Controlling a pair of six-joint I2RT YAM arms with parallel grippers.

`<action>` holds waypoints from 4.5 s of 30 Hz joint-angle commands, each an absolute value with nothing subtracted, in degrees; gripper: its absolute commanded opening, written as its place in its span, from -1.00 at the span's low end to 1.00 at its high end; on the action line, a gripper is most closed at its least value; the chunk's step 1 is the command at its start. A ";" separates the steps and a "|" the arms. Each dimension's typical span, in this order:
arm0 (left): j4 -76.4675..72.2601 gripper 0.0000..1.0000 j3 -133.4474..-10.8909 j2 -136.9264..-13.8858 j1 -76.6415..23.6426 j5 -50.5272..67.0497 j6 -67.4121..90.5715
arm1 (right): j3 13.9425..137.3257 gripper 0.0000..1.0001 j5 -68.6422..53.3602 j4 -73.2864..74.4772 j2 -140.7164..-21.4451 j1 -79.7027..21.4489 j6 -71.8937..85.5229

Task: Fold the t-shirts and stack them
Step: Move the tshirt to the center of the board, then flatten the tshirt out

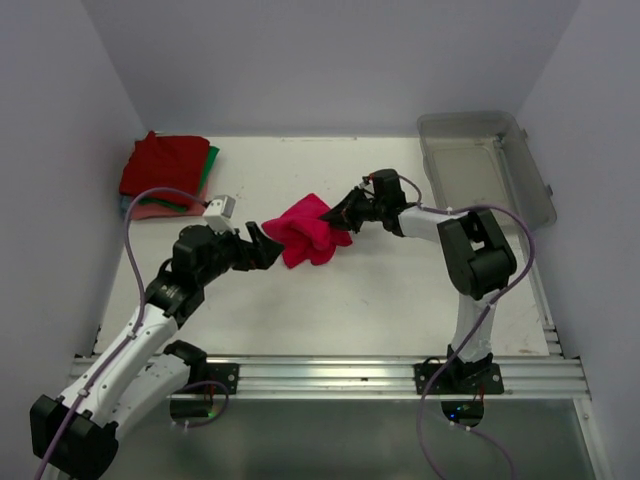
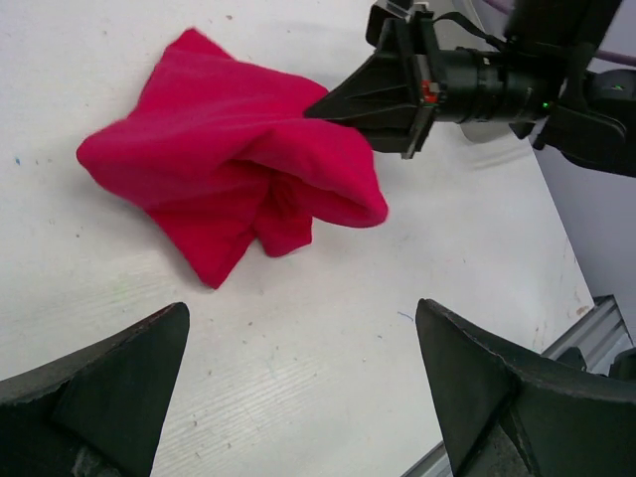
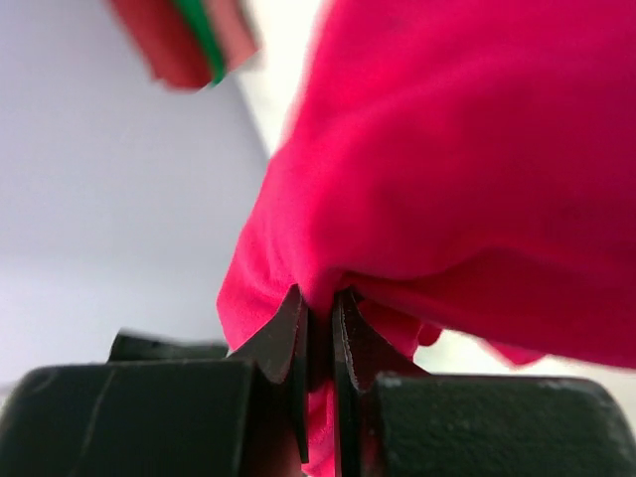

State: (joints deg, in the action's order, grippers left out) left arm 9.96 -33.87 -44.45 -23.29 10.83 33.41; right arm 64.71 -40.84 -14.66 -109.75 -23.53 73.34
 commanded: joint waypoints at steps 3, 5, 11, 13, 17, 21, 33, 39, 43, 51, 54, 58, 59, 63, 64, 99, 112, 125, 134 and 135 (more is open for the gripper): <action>11.77 1.00 -33.14 -50.86 -23.55 13.71 33.48 | 72.24 -1.00 -34.64 -7.39 -115.31 -23.03 71.81; 10.21 1.00 -31.65 -51.85 -23.64 13.36 34.36 | 72.95 -1.00 -34.28 -7.12 -116.36 -22.59 71.46; 0.71 1.00 -26.01 -54.74 -26.89 9.42 36.04 | 73.74 -1.00 -34.63 -8.17 -118.30 -20.92 72.33; -2.28 1.00 -26.02 -59.57 -29.61 7.04 35.77 | 74.09 -1.00 -35.15 -9.14 -118.82 -20.39 72.60; -7.37 1.00 -26.80 -66.17 -32.95 2.82 36.39 | 74.18 -1.00 -36.29 -10.28 -119.00 -20.21 72.77; -11.68 0.98 -29.79 -72.40 -36.38 -7.01 35.95 | 73.65 -1.00 -37.35 -13.09 -119.00 -20.22 73.74; -29.78 0.83 -34.10 -90.87 -39.90 -21.88 34.72 | 72.16 -1.00 -40.08 -16.43 -118.74 -20.30 73.48; -38.75 0.47 -35.24 -97.29 -40.17 -22.32 33.40 | 71.11 -1.00 -41.04 -18.36 -118.92 -20.30 73.13; -40.96 0.15 -35.33 -97.91 -40.25 -22.50 32.43 | 70.31 -1.00 -41.84 -18.90 -118.57 -20.30 72.86; -32.63 -1.00 -35.16 -89.40 -40.69 -21.62 30.15 | 69.61 -1.00 -42.28 -18.90 -116.90 -20.04 71.19; -22.35 -1.00 -36.56 -80.97 -40.69 -22.50 28.04 | 70.40 -1.00 -41.66 -14.53 -115.50 -19.69 67.86; -7.08 -1.00 -42.43 -70.07 -40.61 -25.83 23.91 | 72.07 -1.00 -39.47 -5.65 -113.38 -19.42 59.19; -4.68 -1.00 -44.02 -66.74 -40.61 -26.27 22.43 | 73.29 -1.00 -38.07 -0.06 -112.68 -19.60 56.71; 8.15 -1.00 -53.51 -63.02 -40.61 -29.26 22.41 | 76.37 -0.65 -25.44 19.65 -106.19 -21.43 41.87; 12.35 -1.00 -57.53 -62.93 -40.61 -29.53 22.41 | 76.81 -0.50 -22.09 22.91 -102.87 -22.05 37.22; 34.54 -0.98 -105.46 -68.90 -40.61 -24.43 14.06 | 62.33 0.25 -35.16 0.62 -93.00 -31.11 38.84; 33.05 -0.97 -101.96 -70.05 -40.61 -22.15 15.99 | 47.82 0.25 -38.67 -12.99 -75.24 -33.49 48.77; 32.17 -0.99 -102.30 -71.89 -40.61 -18.11 18.19 | 56.94 0.28 -17.95 1.21 -77.77 -50.26 34.74; 32.52 -1.00 -99.15 -71.37 -40.61 -10.99 22.15 | 71.35 0.28 12.36 17.21 -89.20 -55.55 29.79; 32.52 -1.00 -98.62 -70.41 -40.61 -11.07 22.50 | 74.50 0.28 17.18 21.58 -91.21 -55.63 30.23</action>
State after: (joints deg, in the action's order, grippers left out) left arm 36.21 -99.55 -72.62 -40.64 -13.76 20.12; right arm 67.99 -1.48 10.70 -88.49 -55.31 32.73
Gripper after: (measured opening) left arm 0.038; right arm 0.637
